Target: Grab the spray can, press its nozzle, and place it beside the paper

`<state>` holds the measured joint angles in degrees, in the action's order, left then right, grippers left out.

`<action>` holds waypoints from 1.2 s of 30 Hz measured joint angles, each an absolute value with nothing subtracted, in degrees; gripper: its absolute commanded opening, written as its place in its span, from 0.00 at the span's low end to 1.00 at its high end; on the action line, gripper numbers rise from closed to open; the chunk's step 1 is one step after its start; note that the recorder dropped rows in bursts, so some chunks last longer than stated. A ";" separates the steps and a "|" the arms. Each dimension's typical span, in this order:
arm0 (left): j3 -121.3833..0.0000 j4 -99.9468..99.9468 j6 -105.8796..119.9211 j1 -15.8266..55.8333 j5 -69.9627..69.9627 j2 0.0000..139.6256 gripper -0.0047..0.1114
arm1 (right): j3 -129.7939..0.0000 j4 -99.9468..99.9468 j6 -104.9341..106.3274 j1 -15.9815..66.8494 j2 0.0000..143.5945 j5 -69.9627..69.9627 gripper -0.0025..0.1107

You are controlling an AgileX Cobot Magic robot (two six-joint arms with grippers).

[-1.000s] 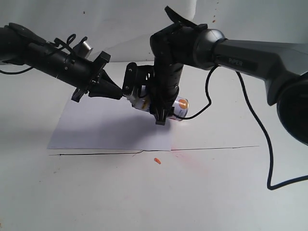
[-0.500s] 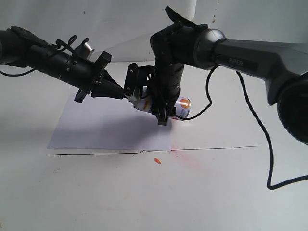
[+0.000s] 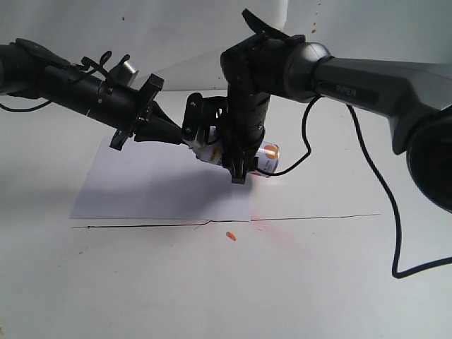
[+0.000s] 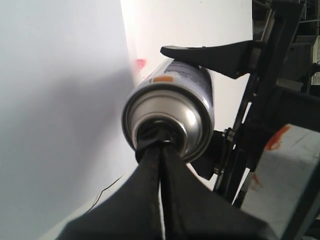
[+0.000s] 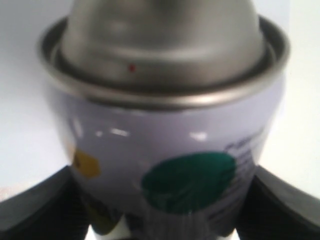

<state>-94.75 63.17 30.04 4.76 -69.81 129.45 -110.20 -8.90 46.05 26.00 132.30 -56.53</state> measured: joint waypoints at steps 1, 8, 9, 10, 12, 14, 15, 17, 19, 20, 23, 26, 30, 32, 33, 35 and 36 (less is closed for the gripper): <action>-94.75 63.17 30.03 4.60 -69.81 129.45 0.04 | -110.20 -8.92 46.05 26.00 132.30 -56.53 0.02; -94.75 61.57 30.15 -0.48 -69.91 126.77 0.04 | -110.20 -8.79 46.05 26.00 132.30 -55.92 0.02; -94.75 61.17 30.24 -1.38 -69.91 125.80 0.04 | -110.20 -8.79 46.05 26.00 132.30 -55.92 0.02; -94.46 60.90 30.62 -2.10 -69.64 124.89 0.04 | -110.20 -8.79 46.05 26.00 132.30 -55.92 0.02; -93.05 59.47 31.37 -2.82 -67.84 122.31 0.04 | -110.20 -8.79 45.59 26.00 132.30 -55.92 0.02; -88.94 57.83 33.29 -2.96 -62.90 117.66 0.04 | -110.20 -8.71 45.01 26.00 132.30 -55.92 0.02; -85.31 56.97 34.94 -3.05 -58.35 114.48 0.04 | -110.20 -8.46 44.87 25.88 132.30 -55.92 0.02; -81.21 56.42 36.67 -3.05 -53.86 110.98 0.04 | -110.20 -7.39 44.77 25.61 132.30 -55.92 0.02; -76.17 56.20 38.50 -3.17 -48.20 106.42 0.04 | -110.20 -6.14 44.75 25.06 131.90 -56.07 0.02; -70.58 56.20 40.13 -3.17 -41.54 100.68 0.04 | -110.20 -4.56 44.39 24.33 131.42 -56.22 0.02; -57.50 58.23 45.48 -3.25 -27.25 85.16 0.04 | -110.20 -1.25 43.44 22.99 130.50 -56.58 0.02; -45.03 63.91 53.20 -3.28 -19.36 65.55 0.04 | -110.20 2.13 43.32 22.37 130.50 -56.58 0.02; -34.76 63.41 55.12 -3.28 -12.73 39.92 0.04 | -110.20 7.43 43.46 22.39 130.50 -56.73 0.02; -30.21 59.72 54.78 -3.28 -9.48 26.98 0.04 | -110.20 9.84 43.72 22.39 130.42 -56.73 0.02; -27.25 56.09 52.41 -3.28 -9.13 19.83 0.04 | -110.20 10.52 43.90 22.39 130.12 -56.73 0.02; -22.97 50.14 44.29 -3.28 -10.31 13.84 0.04 | -110.20 10.93 44.01 22.39 128.92 -56.78 0.02; -21.89 48.54 42.03 -3.28 -10.86 12.68 0.04 | -110.20 10.93 44.01 22.39 128.29 -56.78 0.02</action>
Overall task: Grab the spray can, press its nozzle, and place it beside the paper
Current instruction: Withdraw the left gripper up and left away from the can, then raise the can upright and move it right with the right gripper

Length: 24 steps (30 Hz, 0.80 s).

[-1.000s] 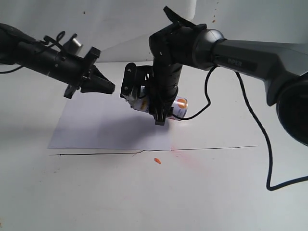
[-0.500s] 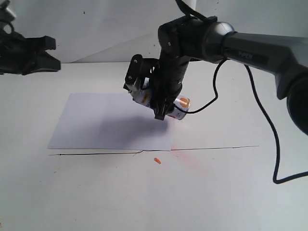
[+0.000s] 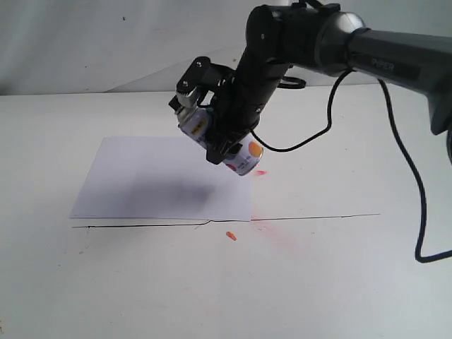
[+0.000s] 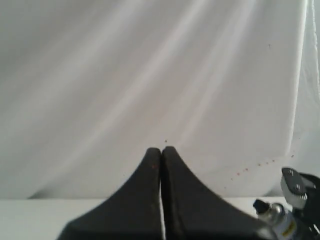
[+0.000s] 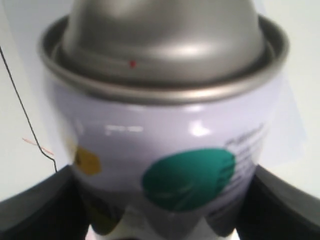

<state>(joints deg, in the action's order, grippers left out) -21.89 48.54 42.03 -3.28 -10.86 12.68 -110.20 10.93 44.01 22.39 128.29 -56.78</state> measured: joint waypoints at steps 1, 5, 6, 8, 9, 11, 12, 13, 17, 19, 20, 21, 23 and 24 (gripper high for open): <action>-19.58 45.48 37.89 -3.28 -11.71 11.43 0.04 | -110.20 11.04 44.01 22.39 126.86 -56.78 0.02; -18.00 43.45 32.69 -3.28 -12.80 10.94 0.04 | -110.20 13.26 44.12 22.39 122.93 -56.87 0.02; -17.90 43.46 31.45 -3.28 -13.11 10.94 0.04 | -110.20 13.96 44.12 22.39 122.11 -56.87 0.02; -17.21 43.46 28.94 -3.28 -13.99 10.94 0.04 | -110.20 15.44 44.20 22.39 120.56 -56.87 0.02; -16.59 43.46 28.41 -3.28 -14.09 10.94 0.04 | -110.20 16.21 44.20 22.39 119.84 -56.87 0.02; -14.17 43.46 27.09 -3.28 -14.09 10.94 0.04 | -110.20 17.01 44.24 22.39 118.60 -56.92 0.02; -12.99 43.46 26.23 -3.28 -14.09 10.94 0.04 | -110.20 17.49 44.33 22.39 117.89 -56.92 0.02; -11.75 43.34 25.31 -3.28 -13.95 10.94 0.04 | -110.20 17.90 44.33 22.39 117.40 -57.00 0.02; -5.88 43.24 22.50 -3.28 -13.85 10.94 0.04 | -109.74 21.85 44.33 21.22 114.89 -56.90 0.02; -4.59 43.39 21.89 -3.28 -13.85 10.94 0.04 | -108.23 25.34 44.33 19.96 113.20 -55.78 0.02; -4.44 43.48 21.85 -3.28 -13.85 10.94 0.04 | -107.41 26.58 44.33 19.41 112.24 -55.01 0.02; -4.33 43.48 21.72 -3.28 -13.62 10.94 0.04 | -106.18 28.12 44.33 18.67 111.19 -53.86 0.02; -4.33 43.67 21.61 -3.28 -13.23 10.94 0.04 | -103.52 29.64 44.33 17.35 109.11 -51.36 0.02; -4.33 43.65 21.61 -3.28 -13.14 10.94 0.04 | -101.74 30.07 44.33 16.63 107.83 -49.99 0.02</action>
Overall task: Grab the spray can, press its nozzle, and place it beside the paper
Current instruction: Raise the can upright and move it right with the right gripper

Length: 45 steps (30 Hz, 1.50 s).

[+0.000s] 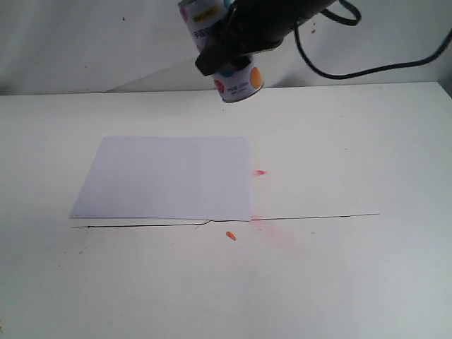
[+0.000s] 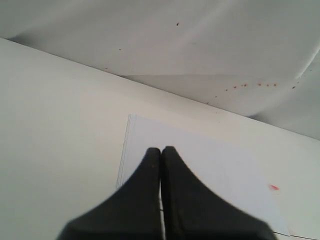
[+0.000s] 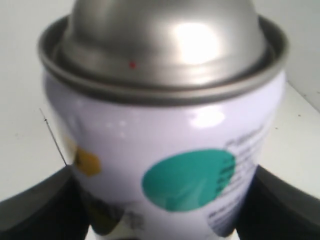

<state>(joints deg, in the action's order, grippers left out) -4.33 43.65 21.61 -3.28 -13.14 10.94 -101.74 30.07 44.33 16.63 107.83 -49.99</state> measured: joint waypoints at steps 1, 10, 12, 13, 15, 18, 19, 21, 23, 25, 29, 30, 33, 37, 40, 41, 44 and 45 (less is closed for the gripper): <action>-4.33 43.70 21.61 -3.28 -13.14 10.94 0.04 | -99.70 30.44 44.33 16.02 106.39 -48.38 0.02; -4.33 43.70 21.61 -3.28 -12.88 10.94 0.04 | -73.59 34.95 45.84 14.37 90.88 -22.79 0.02; -4.33 43.70 21.61 -3.28 -12.77 10.94 0.04 | -67.72 38.09 48.11 14.37 88.07 -17.87 0.02; -4.33 43.70 21.61 -3.28 -12.77 10.94 0.04 | -65.10 40.05 49.55 14.37 86.68 -15.51 0.02; -4.33 43.70 21.61 -3.28 -12.77 10.94 0.04 | -61.02 43.14 52.35 14.37 84.34 -12.12 0.02; -4.33 43.70 21.61 -3.28 -12.77 10.94 0.04 | -56.36 45.16 54.29 14.92 82.15 -7.65 0.02; -4.33 43.70 21.61 -3.28 -12.77 10.94 0.04 | -55.18 45.48 54.58 15.38 81.65 -6.11 0.02; -4.33 43.70 21.61 -3.28 -12.77 10.94 0.04 | -53.69 45.90 54.94 16.47 81.15 -3.81 0.02; -4.33 43.70 21.61 -3.28 -12.77 10.94 0.04 | -52.99 46.00 55.05 17.52 81.00 -2.45 0.02; -4.33 43.70 21.61 -3.28 -12.77 10.94 0.04 | -52.99 46.00 55.05 18.37 80.97 -1.67 0.02; -4.33 43.70 21.61 -3.28 -12.77 10.94 0.04 | -52.99 46.00 55.16 19.97 80.85 0.00 0.02; -4.33 43.70 21.61 -3.28 -12.77 10.94 0.04 | -52.99 46.00 55.16 19.97 80.85 0.00 0.02; -4.33 43.70 21.61 -3.28 -12.77 10.94 0.04 | -52.99 46.00 55.30 19.97 80.85 0.00 0.02; -4.33 43.70 21.61 -3.28 -12.77 10.94 0.04 | -52.99 43.89 55.30 19.97 80.85 0.95 0.02; -4.33 43.70 21.61 -3.28 -12.77 10.94 0.04 | -52.99 42.08 55.30 19.97 80.85 1.28 0.02; -4.33 43.70 21.61 -3.28 -12.77 10.94 0.04 | -52.99 41.68 55.30 19.97 80.85 1.40 0.02; -4.33 43.70 21.61 -3.28 -12.77 10.94 0.04 | -52.55 40.03 54.67 19.97 80.85 2.49 0.02; -4.33 43.70 21.61 -3.28 -12.77 10.94 0.04 | -52.14 38.29 53.50 19.97 80.74 3.19 0.02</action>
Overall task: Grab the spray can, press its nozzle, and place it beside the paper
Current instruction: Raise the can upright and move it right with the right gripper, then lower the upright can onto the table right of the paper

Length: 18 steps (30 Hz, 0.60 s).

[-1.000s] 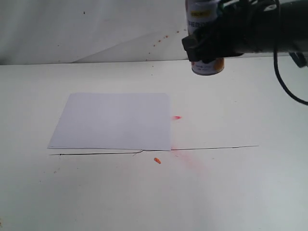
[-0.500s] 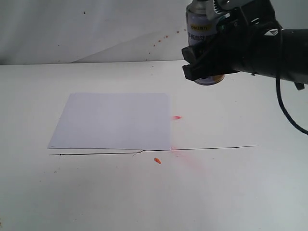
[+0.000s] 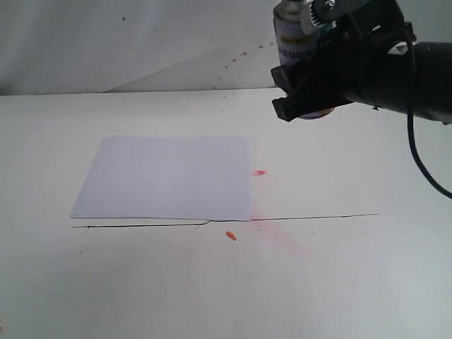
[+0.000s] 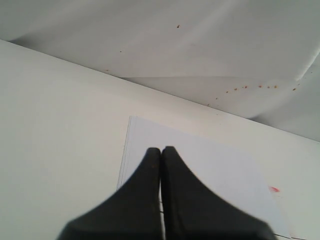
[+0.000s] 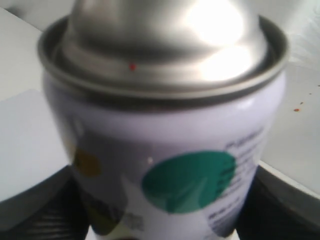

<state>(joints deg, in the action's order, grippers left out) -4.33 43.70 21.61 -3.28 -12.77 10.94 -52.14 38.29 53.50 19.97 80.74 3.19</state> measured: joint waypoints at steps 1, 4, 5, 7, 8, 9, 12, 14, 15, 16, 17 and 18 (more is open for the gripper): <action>-4.33 43.70 21.61 -3.28 -12.77 10.94 0.04 | -51.35 34.59 50.64 19.97 80.75 4.30 0.02; -4.33 43.70 21.61 -3.28 -12.77 10.94 0.04 | -49.31 24.22 40.07 19.97 81.00 7.06 0.02; -4.33 43.70 21.61 -3.28 -12.77 10.94 0.04 | -48.87 21.30 36.88 19.97 81.10 7.82 0.02; -4.33 43.70 21.61 -3.28 -12.77 10.94 0.04 | -47.99 15.10 29.75 19.97 81.76 9.65 0.02; -4.33 43.70 21.61 -3.28 -12.77 10.94 0.04 | -47.70 13.57 27.35 19.97 82.14 10.59 0.02; -4.33 43.70 21.61 -3.28 -12.77 10.94 0.04 | -47.42 12.11 24.70 19.97 82.65 11.58 0.02; -4.33 43.70 21.61 -3.28 -12.77 10.94 0.04 | -47.07 8.83 18.12 19.97 84.35 14.01 0.02; -4.33 43.70 21.61 -3.28 -12.77 10.94 0.04 | -47.07 7.19 15.37 19.97 85.75 16.02 0.02; -4.33 43.70 21.61 -3.28 -12.77 10.94 0.04 | -47.07 6.91 14.73 19.97 86.37 16.85 0.02; -4.33 43.70 21.61 -3.28 -12.77 10.94 0.04 | -47.07 6.66 14.15 19.97 87.18 17.81 0.02; -4.33 43.70 21.61 -3.28 -12.77 10.94 0.04 | -47.07 6.38 13.65 19.97 88.08 18.76 0.02; -4.33 43.70 21.61 -3.28 -12.77 10.94 0.04 | -47.07 5.95 13.18 19.85 89.07 19.70 0.02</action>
<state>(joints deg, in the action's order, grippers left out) -4.33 43.70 21.61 -3.28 -12.77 10.94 -47.07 5.95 13.18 19.85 89.07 19.70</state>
